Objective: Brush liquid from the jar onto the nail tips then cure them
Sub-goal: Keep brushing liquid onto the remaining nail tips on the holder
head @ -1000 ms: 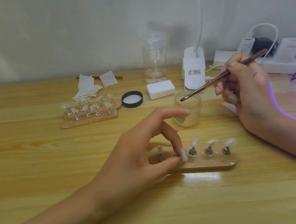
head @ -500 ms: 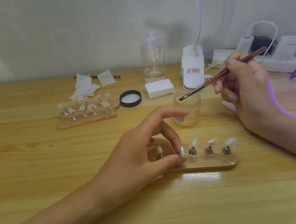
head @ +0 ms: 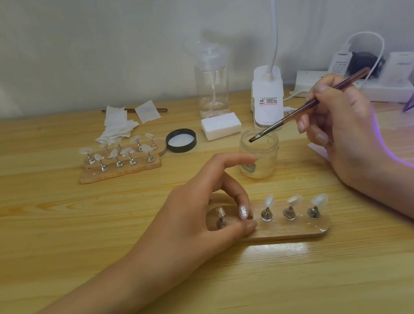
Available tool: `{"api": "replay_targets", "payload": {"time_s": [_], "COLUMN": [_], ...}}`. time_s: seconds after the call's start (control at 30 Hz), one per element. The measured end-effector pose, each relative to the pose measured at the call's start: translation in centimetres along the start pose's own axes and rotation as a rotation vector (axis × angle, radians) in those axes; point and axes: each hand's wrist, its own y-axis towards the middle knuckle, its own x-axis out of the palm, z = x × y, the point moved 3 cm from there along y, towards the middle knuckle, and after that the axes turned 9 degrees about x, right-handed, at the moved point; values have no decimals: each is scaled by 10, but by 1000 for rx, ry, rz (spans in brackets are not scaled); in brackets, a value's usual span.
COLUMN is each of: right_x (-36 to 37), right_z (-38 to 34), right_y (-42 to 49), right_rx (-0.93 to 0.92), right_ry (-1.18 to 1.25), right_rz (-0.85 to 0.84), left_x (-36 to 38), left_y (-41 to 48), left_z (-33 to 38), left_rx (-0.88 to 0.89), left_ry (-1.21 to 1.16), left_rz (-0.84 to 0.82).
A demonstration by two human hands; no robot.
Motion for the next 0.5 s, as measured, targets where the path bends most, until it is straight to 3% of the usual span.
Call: {"api": "replay_targets", "payload": {"time_s": [0.2, 0.5], "right_x": [-5, -4], "right_z": [2, 2], "right_y": [3, 3], "right_rx": [56, 78], "right_ry": [27, 82], "right_rz": [64, 70], "left_x": [4, 15], "left_y": [7, 11], "left_z": [16, 22], "left_rx": [21, 82], "left_ry": [243, 381], "left_rz": [-61, -46]}}
